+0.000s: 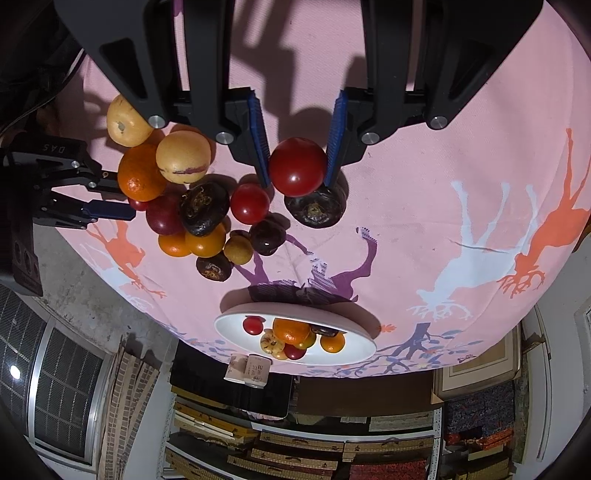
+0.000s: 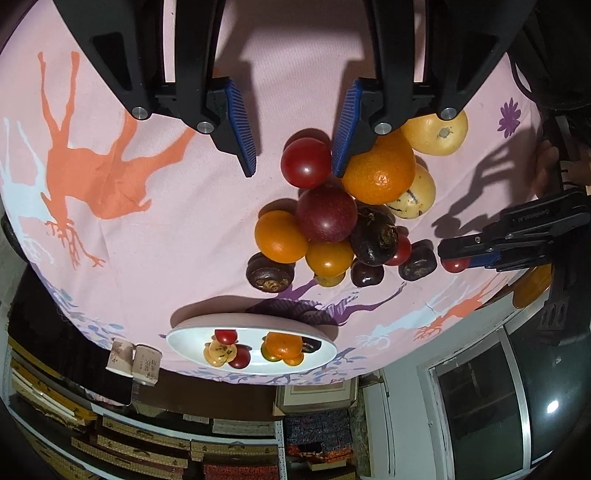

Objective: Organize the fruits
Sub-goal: 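Grasp a red tomato with the left tool while the right tool grasps another red tomato, then carry both tomatoes to the plate and open both tools to release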

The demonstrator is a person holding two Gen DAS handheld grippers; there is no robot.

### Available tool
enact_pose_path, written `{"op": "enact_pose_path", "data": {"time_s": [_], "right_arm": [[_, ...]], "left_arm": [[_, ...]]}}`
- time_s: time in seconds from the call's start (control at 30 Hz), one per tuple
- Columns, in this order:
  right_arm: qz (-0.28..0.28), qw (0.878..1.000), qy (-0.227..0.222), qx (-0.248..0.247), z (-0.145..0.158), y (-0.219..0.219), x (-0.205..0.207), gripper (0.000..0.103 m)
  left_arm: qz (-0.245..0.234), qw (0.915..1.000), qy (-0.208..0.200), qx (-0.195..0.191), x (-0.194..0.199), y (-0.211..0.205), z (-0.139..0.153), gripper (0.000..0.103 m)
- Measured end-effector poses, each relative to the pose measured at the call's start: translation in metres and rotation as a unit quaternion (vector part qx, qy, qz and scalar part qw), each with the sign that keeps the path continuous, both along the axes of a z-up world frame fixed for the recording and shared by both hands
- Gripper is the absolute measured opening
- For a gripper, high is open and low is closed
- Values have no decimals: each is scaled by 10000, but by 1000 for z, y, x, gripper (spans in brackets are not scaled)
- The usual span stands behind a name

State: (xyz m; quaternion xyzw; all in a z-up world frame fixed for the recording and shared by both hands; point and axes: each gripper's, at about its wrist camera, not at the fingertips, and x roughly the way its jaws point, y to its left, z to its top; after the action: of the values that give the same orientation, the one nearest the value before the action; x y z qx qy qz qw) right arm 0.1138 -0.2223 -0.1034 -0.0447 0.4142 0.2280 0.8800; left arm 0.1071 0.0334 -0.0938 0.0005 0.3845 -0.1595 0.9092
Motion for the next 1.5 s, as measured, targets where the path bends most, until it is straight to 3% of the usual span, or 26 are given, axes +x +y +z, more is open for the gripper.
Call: {"op": "enact_pose_path", "data": {"time_s": [0.1, 0.2, 0.4, 0.67, 1.03, 1.3, 1.5], "right_arm": [[12, 9999, 60, 133, -1, -2, 1, 42], [93, 9993, 158, 320, -3, -2, 0, 30], [46, 9989, 73, 471, -3, -6, -4, 29], [-286, 9954, -344, 844, 17, -26, -16, 29], [-1101, 9780, -1095, 1392, 69, -71, -15, 29], [-1272, 9725, -1193, 1543, 89, -88, 3, 29], [-1130, 9744, -1276, 1467, 110, -77, 36, 29]], "left_arm": [[3, 10000, -1, -8, 0, 0, 0, 29], [3, 10000, -1, -12, 0, 1, -1, 29], [16, 10000, -17, -36, 0, 2, -1, 29], [27, 10000, -32, -60, 0, 3, 0, 29], [131, 9999, 51, -76, 3, 7, 2, 29], [154, 9993, -341, -71, 14, 6, 39, 29], [110, 9982, -577, 101, 57, -5, 72, 29]]}}
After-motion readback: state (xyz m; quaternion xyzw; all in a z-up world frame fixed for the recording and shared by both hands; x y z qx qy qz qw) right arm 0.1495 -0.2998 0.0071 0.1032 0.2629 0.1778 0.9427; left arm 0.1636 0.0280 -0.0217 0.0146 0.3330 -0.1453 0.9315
